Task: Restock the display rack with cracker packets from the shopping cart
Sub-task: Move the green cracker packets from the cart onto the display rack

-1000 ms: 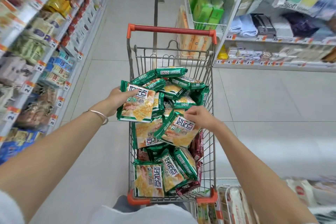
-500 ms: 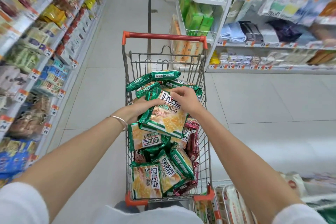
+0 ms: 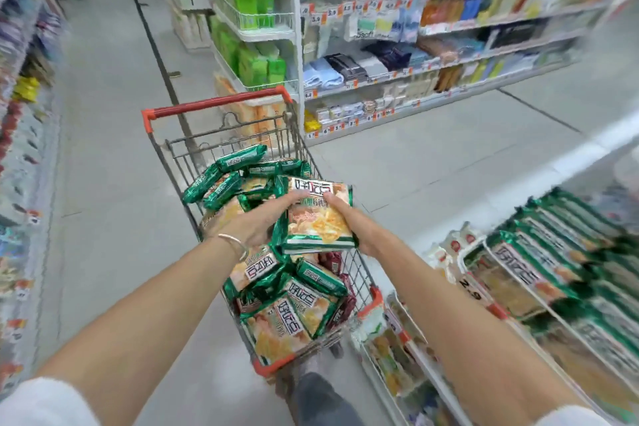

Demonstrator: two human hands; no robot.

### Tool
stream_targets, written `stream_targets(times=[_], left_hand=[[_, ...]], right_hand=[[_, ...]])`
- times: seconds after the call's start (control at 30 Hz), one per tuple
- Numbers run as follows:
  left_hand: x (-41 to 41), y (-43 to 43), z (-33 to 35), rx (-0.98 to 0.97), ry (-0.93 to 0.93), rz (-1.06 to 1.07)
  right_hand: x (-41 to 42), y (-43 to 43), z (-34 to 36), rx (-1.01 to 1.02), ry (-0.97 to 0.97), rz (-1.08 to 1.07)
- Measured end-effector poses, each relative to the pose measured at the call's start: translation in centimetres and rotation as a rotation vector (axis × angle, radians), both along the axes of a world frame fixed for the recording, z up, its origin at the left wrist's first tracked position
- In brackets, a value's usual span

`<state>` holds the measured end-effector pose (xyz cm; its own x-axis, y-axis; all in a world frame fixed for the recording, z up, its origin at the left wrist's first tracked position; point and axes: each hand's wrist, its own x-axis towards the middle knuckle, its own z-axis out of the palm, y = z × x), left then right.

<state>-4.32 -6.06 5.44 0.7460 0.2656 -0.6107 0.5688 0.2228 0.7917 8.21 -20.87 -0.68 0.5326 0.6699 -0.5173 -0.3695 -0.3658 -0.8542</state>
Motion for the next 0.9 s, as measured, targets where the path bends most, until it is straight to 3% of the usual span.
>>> stream_targets(times=[0.1,0.3,0.43,0.6,0.73,0.9], left_hand=[[0.4,-4.7,1.0,0.134,-0.005,-0.261],[2.6,-17.3,3.9,0.239,-0.176,-0.502],[5.5,-26.7,4.2,0.156,-0.259,-0.609],[6.6,-39.3,5.0,0.261,-0.324,-0.689],[8.3,-49.0,5.1,0.437,-0.439,-0.747],[10.9,-57.0,3.9,0.754,-0.43,-0.971]], right_hand=[[-2.5,-5.8,1.2,0.05,0.002,-0.149],[-5.5,-20.0,4.6,-0.018,-0.117,-0.512],[-6.3,-30.2,5.6,-0.007,-0.111,-0.739],[-4.3,-44.1,2.6,-0.031,-0.112,-0.989],[-5.9,-52.7,3.6,0.035,-0.181,-1.11],[-8.1,-59.9,4.8,0.05,-0.271,-1.215]])
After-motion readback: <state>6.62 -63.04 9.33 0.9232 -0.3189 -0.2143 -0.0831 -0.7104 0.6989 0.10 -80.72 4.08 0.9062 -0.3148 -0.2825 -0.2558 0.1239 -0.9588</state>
